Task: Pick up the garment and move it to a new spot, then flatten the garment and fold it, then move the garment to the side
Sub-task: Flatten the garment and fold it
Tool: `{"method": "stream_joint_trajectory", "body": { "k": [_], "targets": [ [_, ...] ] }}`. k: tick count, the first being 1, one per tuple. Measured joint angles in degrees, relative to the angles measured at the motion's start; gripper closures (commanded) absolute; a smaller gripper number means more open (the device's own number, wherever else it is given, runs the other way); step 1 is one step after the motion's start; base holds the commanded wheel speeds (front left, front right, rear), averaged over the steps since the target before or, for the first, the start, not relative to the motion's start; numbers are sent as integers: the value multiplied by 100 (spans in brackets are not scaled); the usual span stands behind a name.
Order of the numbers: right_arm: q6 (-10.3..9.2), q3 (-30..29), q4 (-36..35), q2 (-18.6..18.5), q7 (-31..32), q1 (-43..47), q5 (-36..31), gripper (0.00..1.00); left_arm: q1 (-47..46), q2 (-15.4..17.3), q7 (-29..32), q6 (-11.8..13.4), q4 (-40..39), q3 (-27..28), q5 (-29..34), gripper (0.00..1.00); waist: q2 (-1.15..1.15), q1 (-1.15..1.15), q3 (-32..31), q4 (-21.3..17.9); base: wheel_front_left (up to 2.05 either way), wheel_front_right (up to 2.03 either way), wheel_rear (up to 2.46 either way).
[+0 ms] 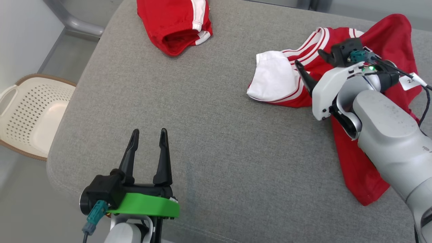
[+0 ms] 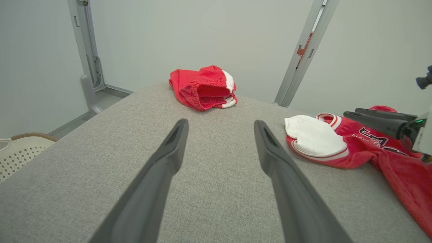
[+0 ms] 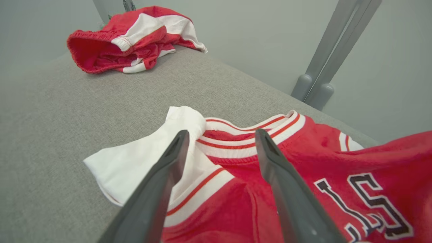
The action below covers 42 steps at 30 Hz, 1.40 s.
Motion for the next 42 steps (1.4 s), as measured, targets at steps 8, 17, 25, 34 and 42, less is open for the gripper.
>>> {"method": "stream_joint_trajectory", "body": {
  "k": [8, 17, 25, 34, 42],
  "targets": [
    [-1, 762, -26, -165, 131, 38, 733, 17, -70, -1, 0, 11, -2, -67, -52, 0, 0, 0, 162, 222, 0, 0, 0],
    [0, 1170, 478, -68, -92, -94, 1152, 100, -92, 0, 0, 18, 21, -101, -66, 0, 0, 0, 229, 414, 0, 0, 0],
    [-1, 1577, 349, -10, -943, -311, 1082, 100, -67, -1, 0, 35, 67, -4, -18, 0, 0, 0, 126, 305, 0, 0, 0],
    [-1, 1837, -955, 102, -1084, 268, 634, 100, 35, -2, 0, 9, 71, 108, 93, 0, 0, 0, -107, -89, 0, 0, 0],
    [-2, 1377, -1847, 504, -1084, 1527, -250, 100, 122, -2, 0, -31, 97, 233, 218, 0, 0, 0, -286, -432, 0, 0, 0]
  ]
}}
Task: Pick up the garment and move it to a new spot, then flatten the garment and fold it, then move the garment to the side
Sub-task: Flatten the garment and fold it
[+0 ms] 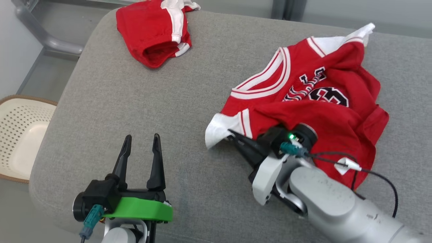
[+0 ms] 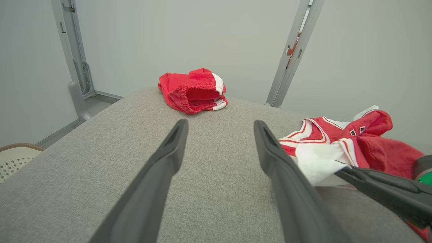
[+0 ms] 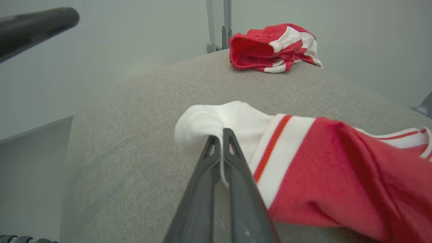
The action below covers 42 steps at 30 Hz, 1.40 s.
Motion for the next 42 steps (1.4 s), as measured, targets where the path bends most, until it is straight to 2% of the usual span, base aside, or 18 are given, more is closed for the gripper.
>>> {"method": "stream_joint_trajectory", "body": {
  "k": [1, 2, 3, 8, 12, 14, 20, 24, 27, 36, 42],
  "targets": [
    [0, -38, -69, 66, -1, 155, -121, 84, 13, 1, 0, -15, 7, 13, 26, 0, 0, 0, -23, -43, 0, 0, 0],
    [1, -73, -133, 115, 0, 291, -260, 22, 20, 0, 0, -22, 13, 20, 31, 0, 0, 0, -48, -85, 0, 0, 0],
    [0, -47, -209, 146, -1, 415, -377, 0, 27, 0, 0, -32, 15, 26, 38, 0, 0, 0, -75, -126, 0, 0, 0],
    [2, 231, -569, 209, -4, 976, -506, 0, 71, 1, 0, -47, 31, 67, 88, 0, 0, 0, -185, -321, 0, 0, 0],
    [2, 22, -902, 89, -4, 1308, -464, 0, 97, 1, 0, -68, 27, 105, 103, 0, 0, 0, -255, -492, 0, 0, 0],
    [1, -363, -1100, 30, -3, 1451, -452, 0, 126, 0, 0, -68, 25, 134, 105, 0, 0, 0, -279, -578, 0, 0, 0],
    [1, -2070, -1463, -127, -4, 1942, -732, 0, 162, 0, 0, -79, 20, 160, 122, 0, 0, 0, -360, -827, 0, 0, 0],
    [1, -3014, -1619, -56, -5, 2425, -984, 0, 169, 0, 0, -86, 18, 166, 127, 0, 0, 0, -409, -920, 0, 0, 0],
    [1, -3515, -1831, 97, -4, 2910, -1102, 0, 182, 0, 0, -87, -8, 203, 129, 0, 0, 0, -418, -964, 0, 0, 0],
    [1, -4311, -2268, 511, -4, 4320, -1316, 0, 226, 0, 0, -88, -64, 326, 133, 0, 0, 0, -353, -1159, 0, 0, 0],
    [1, -4323, -1890, 608, 4, 4244, -1333, 0, 219, 0, 0, -113, -48, 325, 147, 0, 0, 0, -290, -1304, 0, 0, 0]
  ]
}}
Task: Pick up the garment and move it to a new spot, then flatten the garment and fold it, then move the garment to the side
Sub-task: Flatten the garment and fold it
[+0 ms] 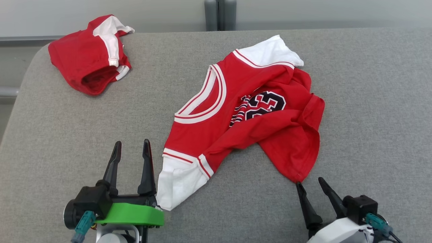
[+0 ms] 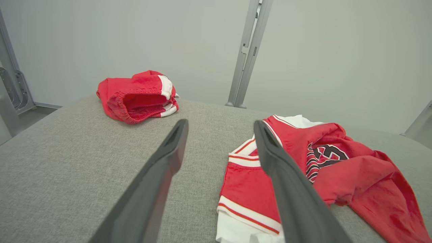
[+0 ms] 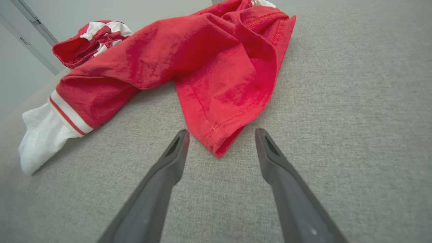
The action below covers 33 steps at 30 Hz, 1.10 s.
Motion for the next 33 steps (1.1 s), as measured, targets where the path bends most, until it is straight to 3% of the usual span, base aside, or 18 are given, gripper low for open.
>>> {"method": "stream_joint_trajectory", "body": {
  "k": [6, 7, 9, 10, 11, 12, 18, 26, 33],
  "targets": [
    [0, 148, 810, 53, 74, -615, 129, 0, -75, -1, 0, -23, 40, -70, 26, 0, 0, 0, 52, 75, 0, 0, 0],
    [0, 155, 927, 56, 71, -708, 144, 4, -76, -1, 0, -22, 41, -63, 30, 0, 0, 0, 57, 106, 0, 0, 0],
    [0, 162, 1125, 74, 49, -857, 170, 68, -77, -1, 0, -21, 43, -40, 34, 0, 0, 0, 62, 165, 0, 0, 0],
    [0, 180, 1194, 76, 48, -894, 185, 72, -77, -1, 0, -21, 45, -26, 34, 0, 0, 0, 63, 184, 0, 0, 0],
    [0, 201, 1261, 77, 45, -922, 200, 93, -77, 0, 0, -21, 45, -14, 34, 0, 0, 0, 63, 205, 0, 0, 0],
    [0, 207, 1299, 77, 26, -956, 202, 100, -77, 0, 0, -21, 45, -8, 35, 0, 0, 0, 62, 219, 0, 0, 0],
    [0, -255, 948, -74, -3, -1088, -51, 100, -68, -1, 0, -7, 15, 33, 41, 0, 0, 0, 44, 140, 0, 0, 0],
    [0, -1162, 335, -842, -8, -1128, -904, 100, -62, -1, 0, 3, 1, 19, 41, 0, 0, 0, 59, -123, 0, 0, 0],
    [0, -1065, 11, -1146, -9, -817, -1510, 100, -70, -1, 0, -5, 3, 34, 52, 0, 0, 0, 131, -268, 0, 0, 0]
  ]
}}
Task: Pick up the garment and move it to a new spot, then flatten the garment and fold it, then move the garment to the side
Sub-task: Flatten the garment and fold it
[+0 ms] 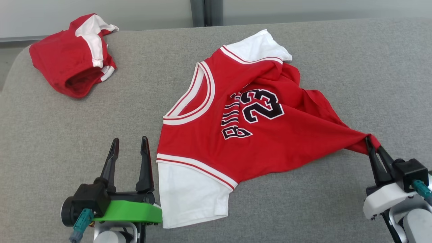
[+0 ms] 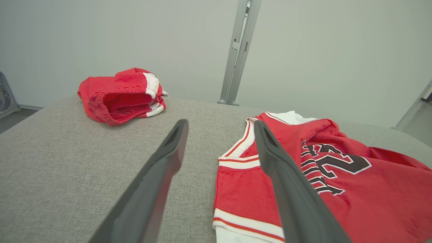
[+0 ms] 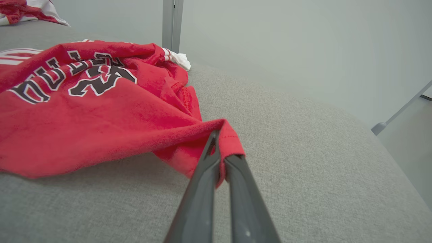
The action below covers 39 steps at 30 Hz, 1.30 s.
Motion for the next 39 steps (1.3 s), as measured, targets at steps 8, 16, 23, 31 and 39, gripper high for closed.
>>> {"method": "stream_joint_trajectory", "body": {
  "k": [8, 16, 23, 31, 39],
  "targets": [
    [1, -21, -55, 209, 0, 621, -141, 74, 3, 0, 0, -15, -13, 88, 40, 0, 0, 0, 28, -159, 0, 0, 0],
    [1, 127, 222, 197, 0, 1018, -24, 0, 14, 0, 0, -26, -11, 92, 59, 0, 0, 0, -5, -386, 0, 0, 0],
    [1, -380, 142, 57, 0, 1222, 550, 0, 65, 0, 0, -42, 1, 38, 66, 0, 0, 0, -91, -464, 0, 0, 0],
    [0, -46, 27, -231, 268, 488, 1028, 0, 73, 0, 0, -65, 76, -120, 24, 0, 0, 0, -161, -300, 0, 0, 0],
    [0, 1005, 1123, -646, 1054, -898, 1849, 0, -6, 0, 0, -30, 64, -165, -15, 0, 0, 0, -82, 88, 0, 0, 0]
  ]
}}
